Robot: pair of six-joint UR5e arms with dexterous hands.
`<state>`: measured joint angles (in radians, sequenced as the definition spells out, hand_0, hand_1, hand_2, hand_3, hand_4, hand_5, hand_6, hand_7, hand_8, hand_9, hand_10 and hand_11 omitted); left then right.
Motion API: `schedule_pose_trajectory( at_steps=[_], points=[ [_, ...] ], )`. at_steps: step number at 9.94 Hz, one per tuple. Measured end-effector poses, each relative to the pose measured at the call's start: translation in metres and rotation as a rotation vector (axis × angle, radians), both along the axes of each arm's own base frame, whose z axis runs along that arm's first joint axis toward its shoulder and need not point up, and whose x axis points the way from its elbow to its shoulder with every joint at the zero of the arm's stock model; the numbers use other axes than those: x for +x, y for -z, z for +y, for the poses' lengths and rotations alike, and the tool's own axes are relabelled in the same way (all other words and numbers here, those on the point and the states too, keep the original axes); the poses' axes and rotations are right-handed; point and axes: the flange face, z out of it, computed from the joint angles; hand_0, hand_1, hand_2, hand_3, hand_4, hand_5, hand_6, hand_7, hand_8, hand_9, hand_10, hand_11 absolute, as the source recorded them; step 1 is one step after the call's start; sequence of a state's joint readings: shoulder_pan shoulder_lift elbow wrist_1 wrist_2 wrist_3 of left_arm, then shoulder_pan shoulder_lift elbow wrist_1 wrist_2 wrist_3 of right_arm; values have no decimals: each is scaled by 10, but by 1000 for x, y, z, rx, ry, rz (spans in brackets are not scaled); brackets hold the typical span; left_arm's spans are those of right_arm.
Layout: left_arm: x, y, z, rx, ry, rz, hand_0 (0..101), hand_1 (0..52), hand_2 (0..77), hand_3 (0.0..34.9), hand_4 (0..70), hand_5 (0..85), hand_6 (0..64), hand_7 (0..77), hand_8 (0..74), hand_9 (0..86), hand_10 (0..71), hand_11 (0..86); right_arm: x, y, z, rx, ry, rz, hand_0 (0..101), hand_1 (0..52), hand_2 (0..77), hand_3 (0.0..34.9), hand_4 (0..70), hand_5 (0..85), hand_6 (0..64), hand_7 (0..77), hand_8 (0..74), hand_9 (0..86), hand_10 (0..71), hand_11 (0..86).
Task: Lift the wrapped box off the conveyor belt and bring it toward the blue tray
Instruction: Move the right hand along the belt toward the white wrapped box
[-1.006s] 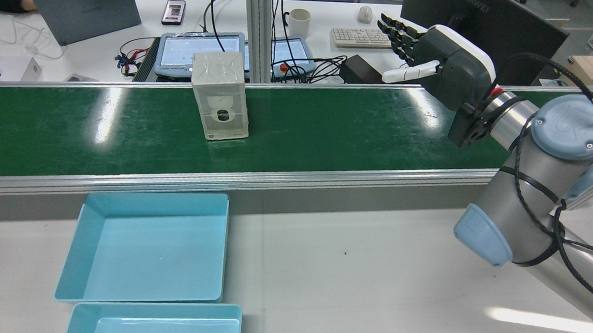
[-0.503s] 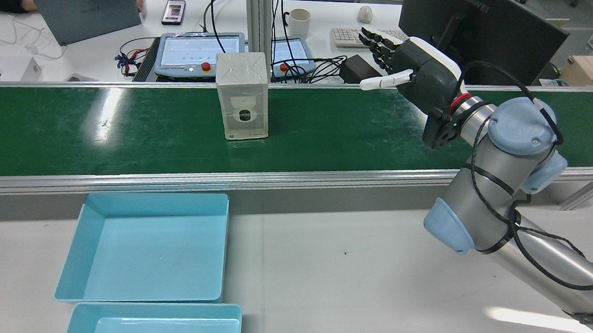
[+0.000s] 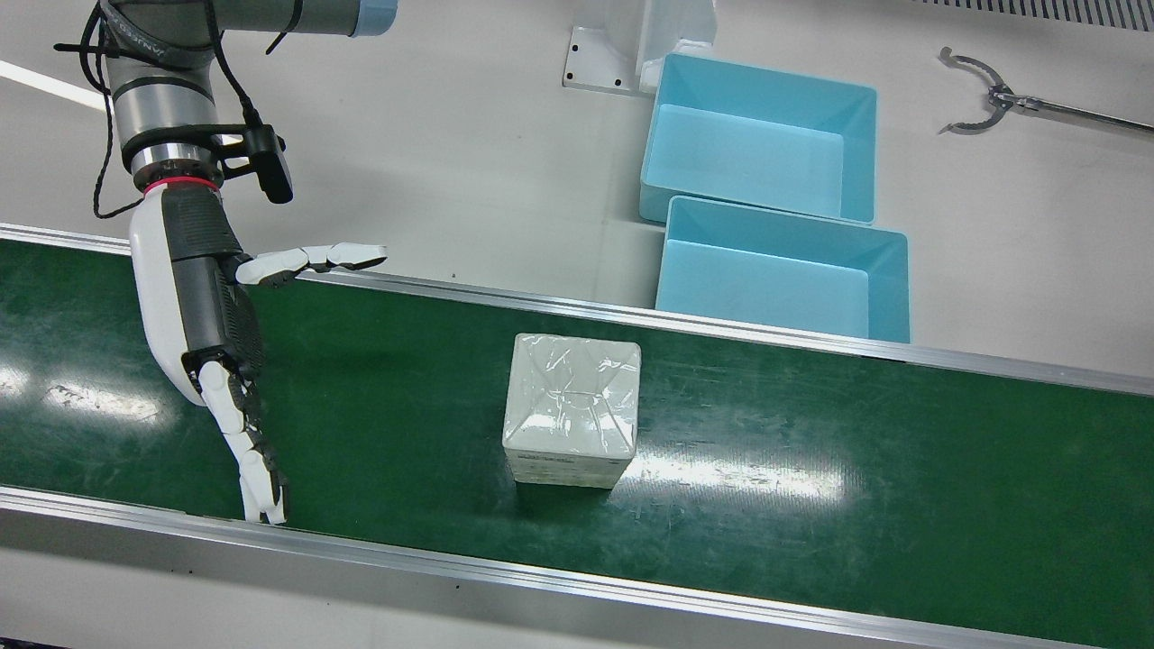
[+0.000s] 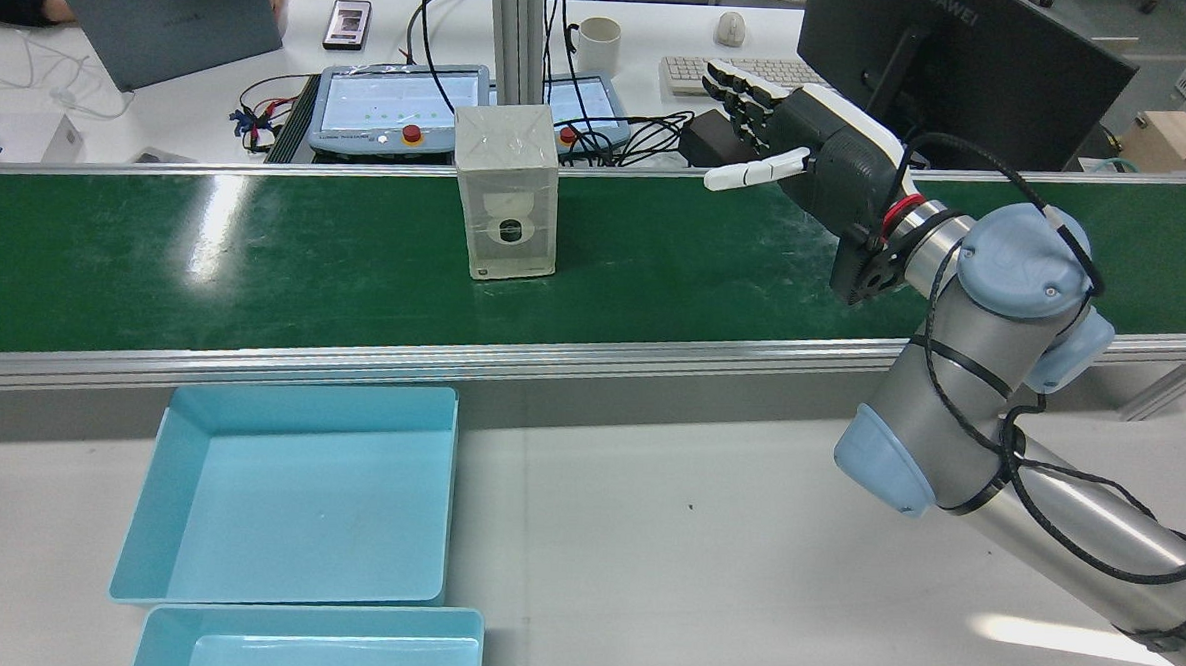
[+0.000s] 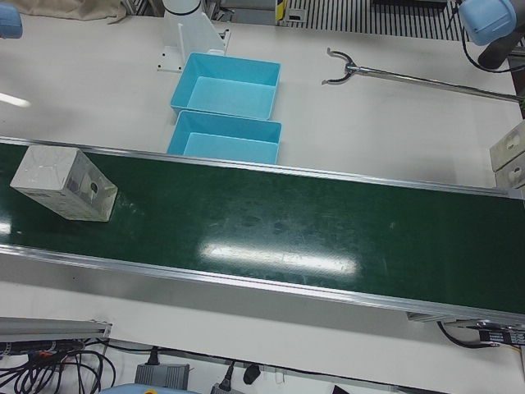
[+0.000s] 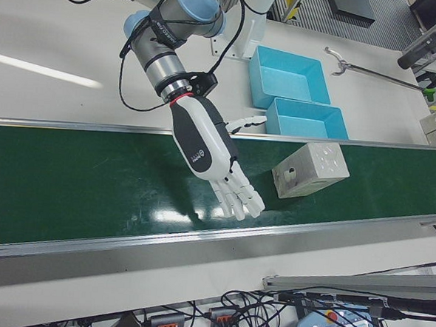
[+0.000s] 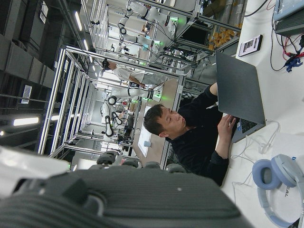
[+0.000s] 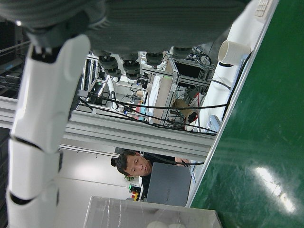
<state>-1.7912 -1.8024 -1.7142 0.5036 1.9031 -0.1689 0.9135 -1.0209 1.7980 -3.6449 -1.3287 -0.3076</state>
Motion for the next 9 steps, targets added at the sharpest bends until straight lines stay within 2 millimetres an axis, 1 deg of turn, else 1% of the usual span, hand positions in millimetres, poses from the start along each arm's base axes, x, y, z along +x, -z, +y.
schedule_pose_trajectory(
  at_steps=[1,5,6,7,8,9],
  points=[
    [0,0,0,0,0,0,0,0,5,0,0,11,0,5,0,0,0,0,-3,2,0,5,1,3,439,104,114,40,27,38,0,0,16,16,0,16],
    [0,0,0,0,0,0,0,0,11,0,0,11,0,0,0,0,0,0,-17,9,-2,9,-2,8,439,104,114,41,27,38,0,0,16,16,0,16],
    [0,0,0,0,0,0,0,0,5,0,0,11,0,0,0,0,5,0,-22,9,-5,8,-1,9,439,115,114,41,27,44,0,0,16,16,0,16],
    [0,0,0,0,0,0,0,0,5,0,0,11,0,0,0,0,5,0,-27,8,-8,9,1,8,439,115,114,41,27,44,0,0,16,16,0,16],
    [0,0,0,0,0,0,0,0,11,0,0,11,0,0,0,0,5,0,-30,6,-11,8,1,9,438,98,120,41,27,44,0,0,16,16,0,16],
    [0,0,0,0,0,0,0,0,11,0,0,11,0,0,0,0,5,0,-33,4,-12,8,3,9,438,98,120,41,27,44,0,0,16,16,0,16]
  ],
)
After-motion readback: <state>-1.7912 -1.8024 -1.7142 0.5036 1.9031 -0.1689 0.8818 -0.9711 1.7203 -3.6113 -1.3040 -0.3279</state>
